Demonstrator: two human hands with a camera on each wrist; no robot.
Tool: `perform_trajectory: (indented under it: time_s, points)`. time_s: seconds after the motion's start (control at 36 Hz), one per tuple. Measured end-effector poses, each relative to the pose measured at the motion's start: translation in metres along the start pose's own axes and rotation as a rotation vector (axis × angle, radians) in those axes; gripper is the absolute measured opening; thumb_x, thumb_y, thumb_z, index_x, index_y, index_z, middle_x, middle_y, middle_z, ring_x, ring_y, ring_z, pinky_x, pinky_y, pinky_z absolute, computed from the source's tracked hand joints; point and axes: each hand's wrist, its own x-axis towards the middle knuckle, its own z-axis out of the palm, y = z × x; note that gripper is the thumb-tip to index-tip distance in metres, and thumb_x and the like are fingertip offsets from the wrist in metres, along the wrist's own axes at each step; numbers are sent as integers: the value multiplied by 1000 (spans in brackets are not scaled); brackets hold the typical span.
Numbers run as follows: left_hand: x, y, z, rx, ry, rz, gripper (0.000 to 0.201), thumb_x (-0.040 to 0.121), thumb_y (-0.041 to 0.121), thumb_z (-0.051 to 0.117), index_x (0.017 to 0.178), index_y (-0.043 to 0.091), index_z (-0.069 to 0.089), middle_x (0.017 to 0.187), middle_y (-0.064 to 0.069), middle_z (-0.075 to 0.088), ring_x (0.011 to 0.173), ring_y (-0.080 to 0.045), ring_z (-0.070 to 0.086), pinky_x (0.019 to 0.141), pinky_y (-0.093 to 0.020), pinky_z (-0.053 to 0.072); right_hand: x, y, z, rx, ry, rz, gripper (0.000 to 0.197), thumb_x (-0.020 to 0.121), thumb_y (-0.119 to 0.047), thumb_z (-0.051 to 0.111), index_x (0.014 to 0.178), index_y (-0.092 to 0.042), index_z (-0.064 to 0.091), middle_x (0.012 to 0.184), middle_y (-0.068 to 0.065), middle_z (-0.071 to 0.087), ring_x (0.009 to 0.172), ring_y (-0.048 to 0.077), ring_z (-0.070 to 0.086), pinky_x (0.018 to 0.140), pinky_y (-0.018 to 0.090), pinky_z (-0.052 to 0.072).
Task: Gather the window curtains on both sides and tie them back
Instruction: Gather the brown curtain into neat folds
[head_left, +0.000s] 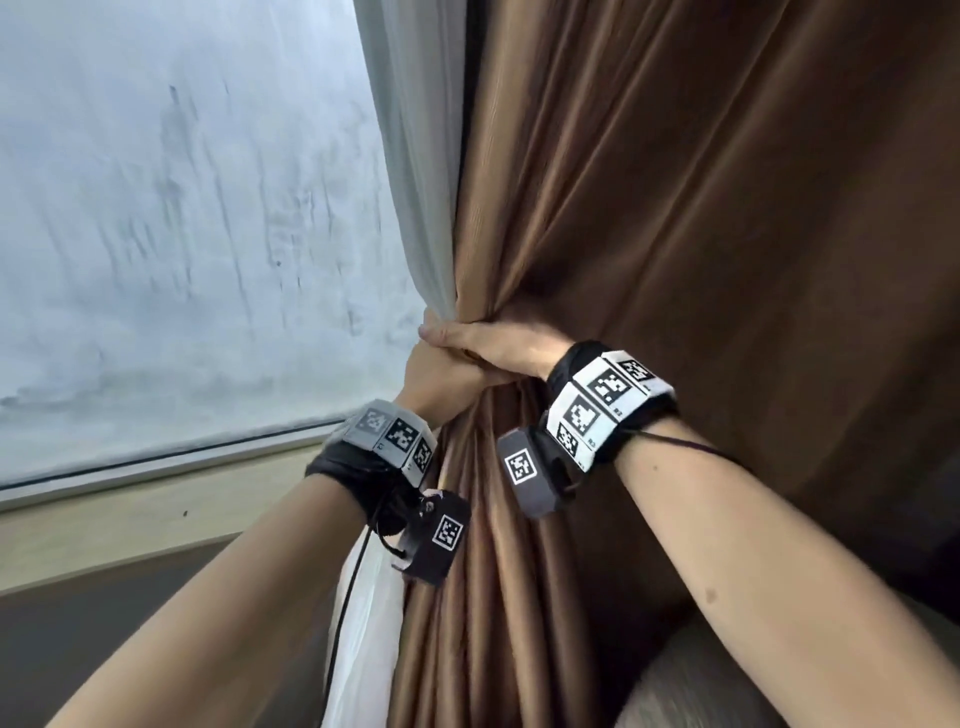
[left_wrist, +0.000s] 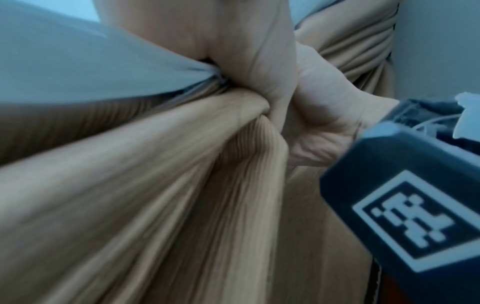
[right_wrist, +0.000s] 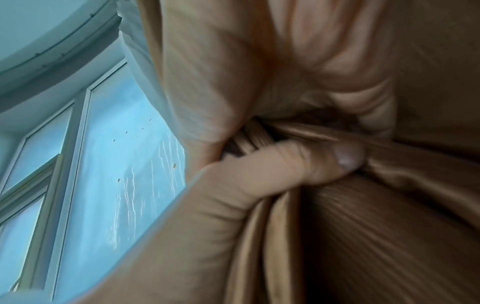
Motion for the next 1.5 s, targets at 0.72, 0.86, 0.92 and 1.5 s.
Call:
perform_trajectory:
  time_s: [0.72,0.86,0.92,1.5]
  points:
    - [33,4,13,643,166,-179,46,85,37,56,122,10,50,115,-10,60,105,-35,60,80,-39,46,28,-11,1,-382,106,-61,63,85,-61,51,122,-11,63,131,11,61,124,31,53,105,35,41]
    - [49,11,-1,604,239,-287,27,89,22,53,103,2,64,107,-16,68,102,-38,63,77,-36,47,29,12,1,76,-24,-51,57,79,-49,70,118,-7,68,122,3,67,115,17,61,103,30,45]
    - [59,5,-10,542,212,-328,29,85,19,57,107,1,65,111,-18,66,106,-38,62,83,-36,50,28,28,-2,362,-134,-54,40,84,-20,72,118,1,65,118,4,66,100,10,64,97,21,47]
    - [63,-7,-14,339,139,-348,49,68,22,75,114,10,64,102,-5,63,105,-30,61,78,-27,43,21,213,-123,649,717,485,111,53,-72,79,142,-16,43,138,-2,55,126,15,52,111,38,37]
